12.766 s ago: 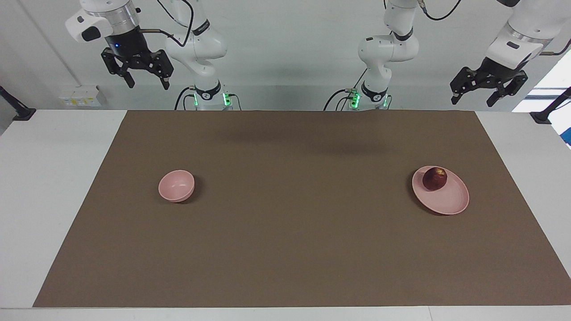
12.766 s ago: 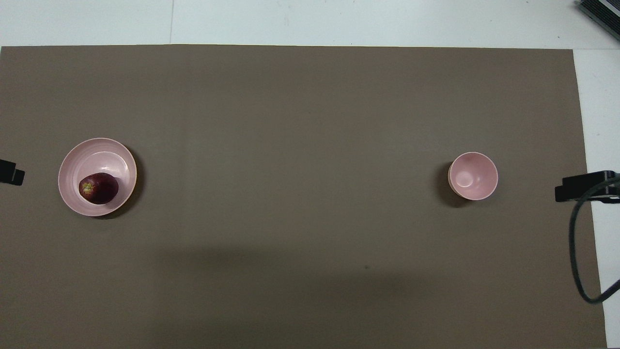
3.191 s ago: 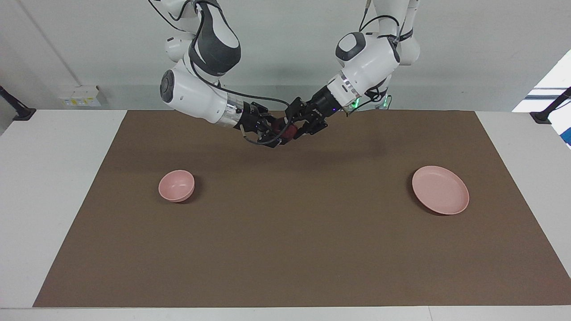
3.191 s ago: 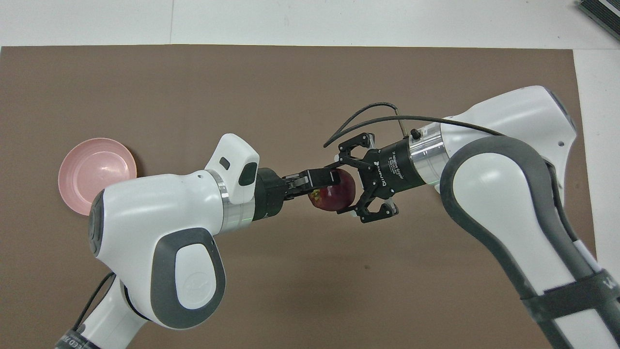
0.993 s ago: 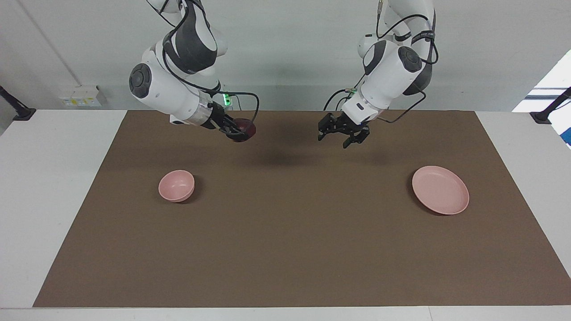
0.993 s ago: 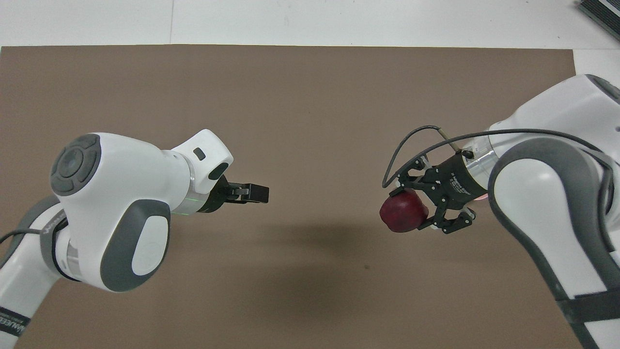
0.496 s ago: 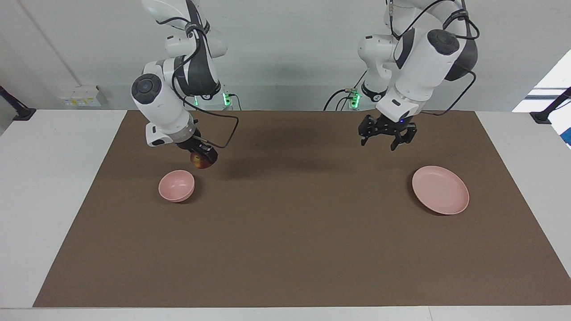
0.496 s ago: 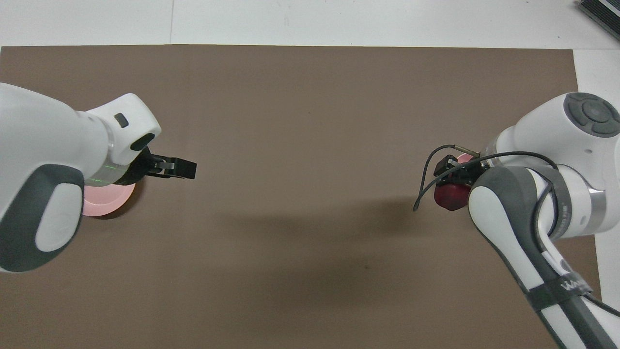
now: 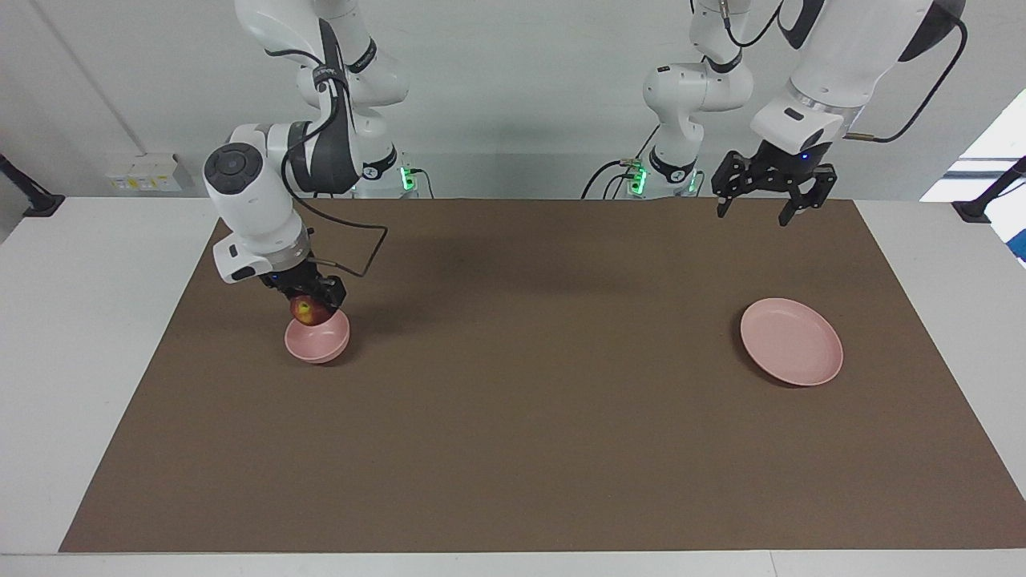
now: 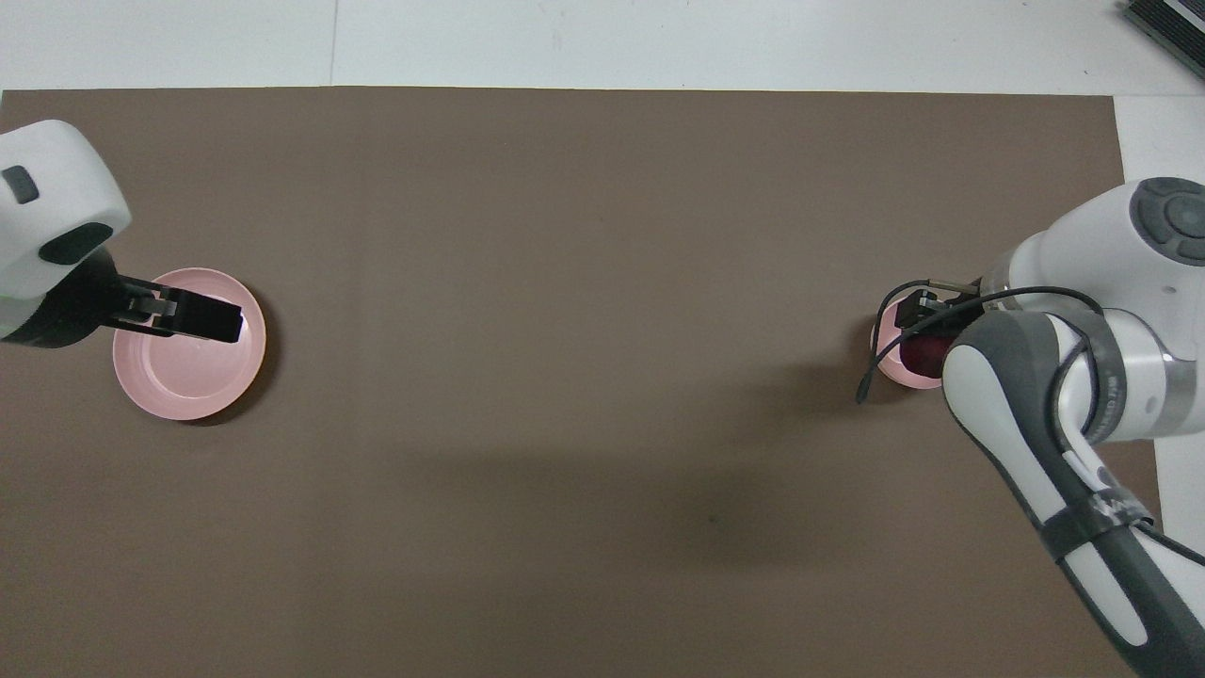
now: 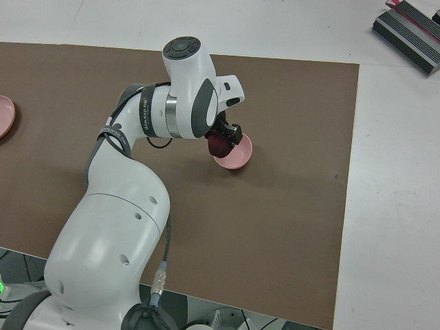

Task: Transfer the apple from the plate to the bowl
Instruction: 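Lower the apple into the small pink bowl with the right gripper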

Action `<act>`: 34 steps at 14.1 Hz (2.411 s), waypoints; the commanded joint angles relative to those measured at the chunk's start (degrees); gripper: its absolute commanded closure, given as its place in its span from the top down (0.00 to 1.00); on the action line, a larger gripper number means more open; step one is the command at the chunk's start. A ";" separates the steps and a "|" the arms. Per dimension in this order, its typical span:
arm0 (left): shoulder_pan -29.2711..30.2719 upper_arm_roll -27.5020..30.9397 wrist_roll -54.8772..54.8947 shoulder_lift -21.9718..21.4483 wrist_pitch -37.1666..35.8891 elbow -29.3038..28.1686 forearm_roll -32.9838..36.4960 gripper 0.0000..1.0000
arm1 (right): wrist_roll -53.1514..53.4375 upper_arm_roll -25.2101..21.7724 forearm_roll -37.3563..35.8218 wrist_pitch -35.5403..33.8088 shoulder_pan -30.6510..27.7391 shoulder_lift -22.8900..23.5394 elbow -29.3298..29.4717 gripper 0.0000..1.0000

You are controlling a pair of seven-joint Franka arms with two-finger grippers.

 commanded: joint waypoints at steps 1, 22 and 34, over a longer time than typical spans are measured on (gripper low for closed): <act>1.01 0.93 4.22 0.60 -4.57 2.98 0.91 1.00 | -1.69 0.55 -4.32 1.46 -0.78 1.14 -0.31 0.00; -4.53 11.48 2.83 -0.10 -8.71 4.66 0.99 1.00 | 0.94 0.99 -0.39 4.10 -1.05 4.30 -1.02 0.00; -3.65 11.92 2.47 -0.36 -9.15 4.39 2.40 1.00 | -0.02 0.99 -0.38 4.80 -1.84 5.53 -1.19 0.13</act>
